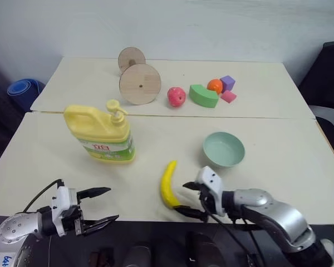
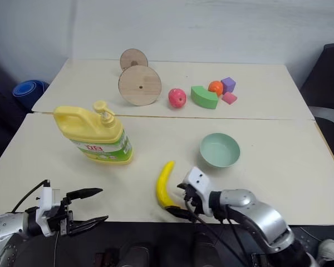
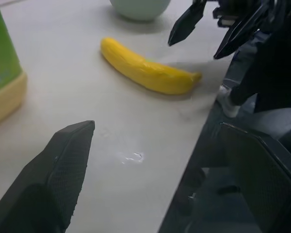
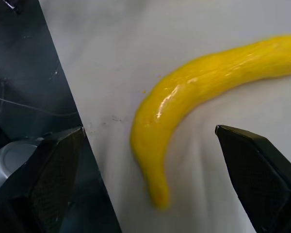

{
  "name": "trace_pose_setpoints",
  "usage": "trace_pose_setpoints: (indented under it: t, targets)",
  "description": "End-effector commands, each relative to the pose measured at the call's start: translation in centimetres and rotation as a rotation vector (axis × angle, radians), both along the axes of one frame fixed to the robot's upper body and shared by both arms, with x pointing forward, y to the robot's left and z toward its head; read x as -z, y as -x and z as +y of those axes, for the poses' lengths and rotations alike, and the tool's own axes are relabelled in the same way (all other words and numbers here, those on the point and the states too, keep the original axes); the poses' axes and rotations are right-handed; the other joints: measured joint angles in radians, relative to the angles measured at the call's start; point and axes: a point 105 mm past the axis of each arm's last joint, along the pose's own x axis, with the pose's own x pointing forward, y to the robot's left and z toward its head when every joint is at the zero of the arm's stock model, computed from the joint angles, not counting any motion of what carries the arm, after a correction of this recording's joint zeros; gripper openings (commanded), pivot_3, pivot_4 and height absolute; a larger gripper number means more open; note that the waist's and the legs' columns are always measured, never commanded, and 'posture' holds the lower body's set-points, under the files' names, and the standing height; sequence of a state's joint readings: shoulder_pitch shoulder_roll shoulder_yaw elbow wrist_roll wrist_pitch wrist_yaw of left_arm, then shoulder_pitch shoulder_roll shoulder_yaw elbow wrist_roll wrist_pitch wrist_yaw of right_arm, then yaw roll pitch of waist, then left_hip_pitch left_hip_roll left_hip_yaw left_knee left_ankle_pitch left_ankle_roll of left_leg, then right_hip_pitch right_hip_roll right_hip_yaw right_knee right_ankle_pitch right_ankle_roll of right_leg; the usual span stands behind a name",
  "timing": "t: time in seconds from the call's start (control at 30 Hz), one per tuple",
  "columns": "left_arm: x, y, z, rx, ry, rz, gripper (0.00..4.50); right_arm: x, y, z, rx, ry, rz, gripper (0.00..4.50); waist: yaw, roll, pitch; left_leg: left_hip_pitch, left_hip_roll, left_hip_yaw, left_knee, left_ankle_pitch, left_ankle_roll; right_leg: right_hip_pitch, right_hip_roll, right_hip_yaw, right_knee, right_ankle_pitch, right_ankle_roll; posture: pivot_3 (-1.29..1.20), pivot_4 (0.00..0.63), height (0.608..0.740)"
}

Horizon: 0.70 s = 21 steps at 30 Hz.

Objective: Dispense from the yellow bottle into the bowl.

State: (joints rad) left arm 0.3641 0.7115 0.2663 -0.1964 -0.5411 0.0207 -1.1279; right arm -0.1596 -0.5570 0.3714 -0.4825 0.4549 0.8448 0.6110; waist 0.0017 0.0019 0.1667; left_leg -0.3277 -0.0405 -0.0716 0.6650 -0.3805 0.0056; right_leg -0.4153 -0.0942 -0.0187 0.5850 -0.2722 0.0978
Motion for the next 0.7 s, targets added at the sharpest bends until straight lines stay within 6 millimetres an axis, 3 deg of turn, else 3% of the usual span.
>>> trace_pose_setpoints:
  t: [0.03, 0.13, 0.23, 0.4, 0.47, 0.5, 0.57, 0.63, 0.7]
  targets:
    - [-1.0, 0.7, -0.5, 0.043, -0.003, -0.022, 4.47, 1.6, -0.8, 1.6, 0.028, 0.057, -0.032, 4.5, -0.002, -0.001, 0.0, 0.0, -0.001, 0.0, 0.001, 0.0, 0.0, 0.0, 0.0, 0.0, 0.0, 0.0, 0.0, 0.0, 0.15, 0.74]
    - [-1.0, 0.8, -0.4, 0.039, -0.011, -0.019, 4.47, 3.0, -1.7, 2.5, 0.068, 0.084, -0.035, 4.5, -0.003, -0.002, -0.001, 0.0, -0.001, 0.0, 0.002, 0.0, 0.0, 0.0, 0.0, 0.0, 0.001, 0.0, 0.0, 0.0, 0.15, 0.74]
    - [-1.0, 0.6, -0.4, 0.032, -0.021, -0.027, 4.5, 3.8, -2.5, 3.1, 0.08, 0.099, -0.057, 3.54, -0.005, -0.002, -0.001, 0.003, 0.0, 0.001, 0.001, 0.0, -0.001, 0.001, 0.0, 0.0, 0.004, 0.0, 0.0, 0.0, 0.15, 0.74]
    - [-1.2, 0.1, -0.5, 0.018, -0.021, -0.057, 4.5, 3.5, -3.6, 2.7, 0.115, 0.077, -0.098, 1.74, -0.005, -0.002, -0.001, 0.006, 0.001, 0.001, 0.0, 0.0, -0.001, 0.002, 0.001, 0.0, 0.006, 0.0, 0.0, 0.0, 0.15, 0.74]
    - [-1.3, -0.3, -1.0, 0.025, -0.008, -0.072, 4.5, 1.6, -3.1, 2.3, 0.06, -0.003, -0.139, 1.2, -0.004, -0.002, -0.001, 0.006, 0.001, 0.0, 0.0, 0.001, -0.001, 0.001, 0.001, 0.0, 0.006, 0.0, 0.0, 0.0, 0.15, 0.74]
    - [-1.4, -0.4, -1.1, 0.027, -0.003, -0.076, 4.5, 0.9, -2.8, 2.1, 0.037, -0.034, -0.154, 1.19, -0.002, -0.002, -0.001, 0.005, 0.001, 0.001, 0.0, 0.001, -0.001, 0.001, 0.001, 0.0, 0.006, 0.0, 0.0, 0.0, 0.15, 0.74]
    - [-1.6, -0.7, -1.7, 0.038, 0.02, -0.092, 4.5, -2.5, -2.1, 0.9, -0.008, -0.163, -0.242, 1.19, 0.001, -0.001, 0.0, 0.004, 0.0, 0.0, 0.0, 0.001, -0.001, 0.001, 0.001, 0.0, 0.005, 0.0, 0.0, 0.0, 0.15, 0.74]
    - [-2.0, -1.1, -2.5, 0.055, 0.058, -0.111, 4.5, -6.6, -1.6, -1.5, 0.003, -0.303, -0.325, 1.19, 0.002, 0.0, 0.0, 0.002, -0.001, 0.0, 0.0, 0.0, 0.0, 0.001, 0.001, 0.0, 0.003, 0.0, 0.0, 0.0, 0.15, 0.74]
    - [-2.3, -1.5, -3.2, 0.068, 0.086, -0.132, 4.5, -8.6, -1.4, -4.2, 0.057, -0.341, -0.358, 1.19, 0.002, 0.0, 0.0, 0.001, -0.001, 0.0, 0.001, 0.0, 0.001, 0.002, 0.0, 0.0, 0.001, 0.002, 0.003, 0.0, 0.15, 0.74]
